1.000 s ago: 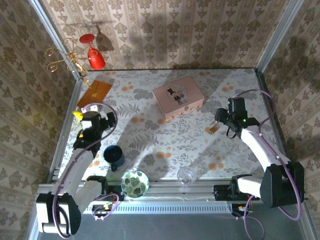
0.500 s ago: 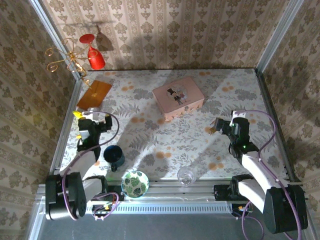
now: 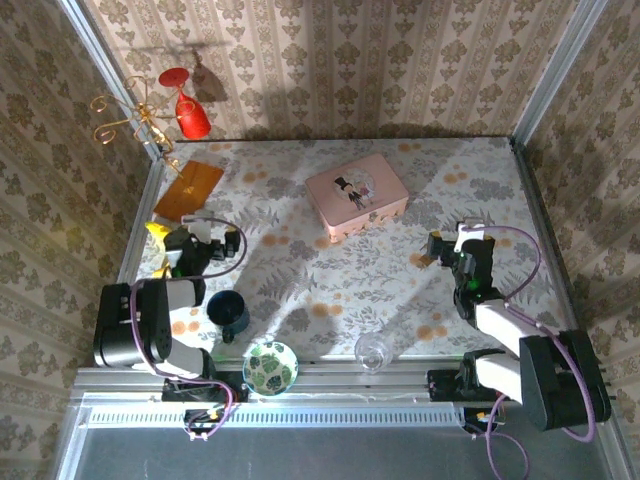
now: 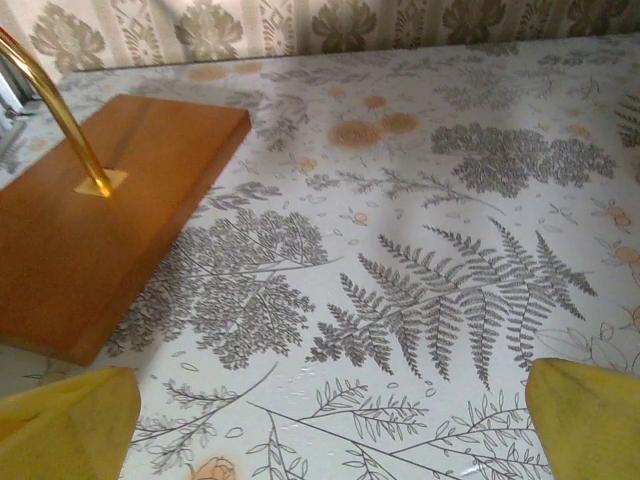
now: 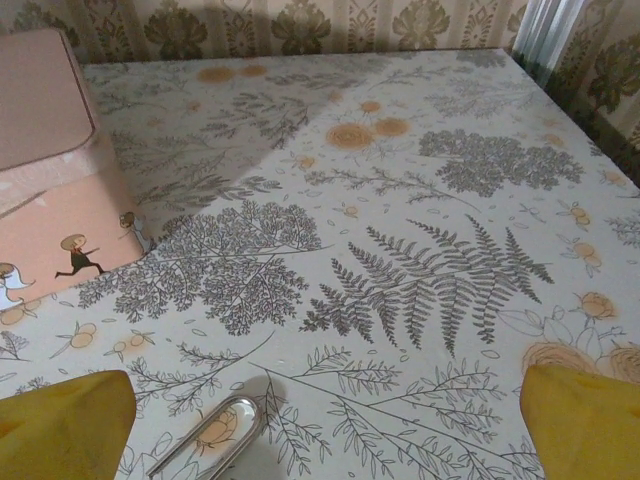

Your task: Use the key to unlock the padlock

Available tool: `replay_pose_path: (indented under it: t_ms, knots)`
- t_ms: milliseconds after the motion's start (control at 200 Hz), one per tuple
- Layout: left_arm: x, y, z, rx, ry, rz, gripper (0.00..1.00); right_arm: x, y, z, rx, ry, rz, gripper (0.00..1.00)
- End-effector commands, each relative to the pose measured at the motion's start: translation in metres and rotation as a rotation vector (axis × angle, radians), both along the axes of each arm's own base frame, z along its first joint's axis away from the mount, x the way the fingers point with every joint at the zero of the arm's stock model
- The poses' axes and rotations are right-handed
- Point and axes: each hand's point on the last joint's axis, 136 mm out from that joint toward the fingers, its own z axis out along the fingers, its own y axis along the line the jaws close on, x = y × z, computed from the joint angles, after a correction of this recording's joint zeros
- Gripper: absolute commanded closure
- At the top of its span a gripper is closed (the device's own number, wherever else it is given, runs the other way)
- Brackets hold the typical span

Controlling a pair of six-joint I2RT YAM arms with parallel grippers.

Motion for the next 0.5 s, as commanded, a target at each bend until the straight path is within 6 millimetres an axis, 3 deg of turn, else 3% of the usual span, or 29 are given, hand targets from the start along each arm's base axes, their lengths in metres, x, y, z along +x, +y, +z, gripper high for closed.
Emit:
replay_pose_path:
  t_ms: [0, 200, 290, 340, 495]
  knots:
    - [0.011, -0.004, 0.011, 0.008, -0.043, -0.04, 0.0, 0.013, -0.001, 0.022, -0.02, -0.112, 0.003, 0.0]
    - [0.012, -0.004, 0.01, 0.013, -0.033, -0.039, 0.0, 0.032, 0.005, 0.015, 0.006, -0.142, 0.036, 0.0]
    - [0.012, -0.003, 0.008, 0.027, -0.03, -0.017, 0.0, 0.043, 0.007, -0.007, 0.005, -0.114, 0.043, 0.0]
    - [0.013, 0.006, -0.002, 0.059, -0.018, 0.072, 0.0, 0.046, 0.006, -0.012, 0.004, -0.087, 0.04, 0.0]
    - [0.011, 0.025, 0.001, 0.074, -0.049, 0.202, 0.0, 0.051, -0.011, -0.015, 0.02, -0.031, -0.064, 0.0]
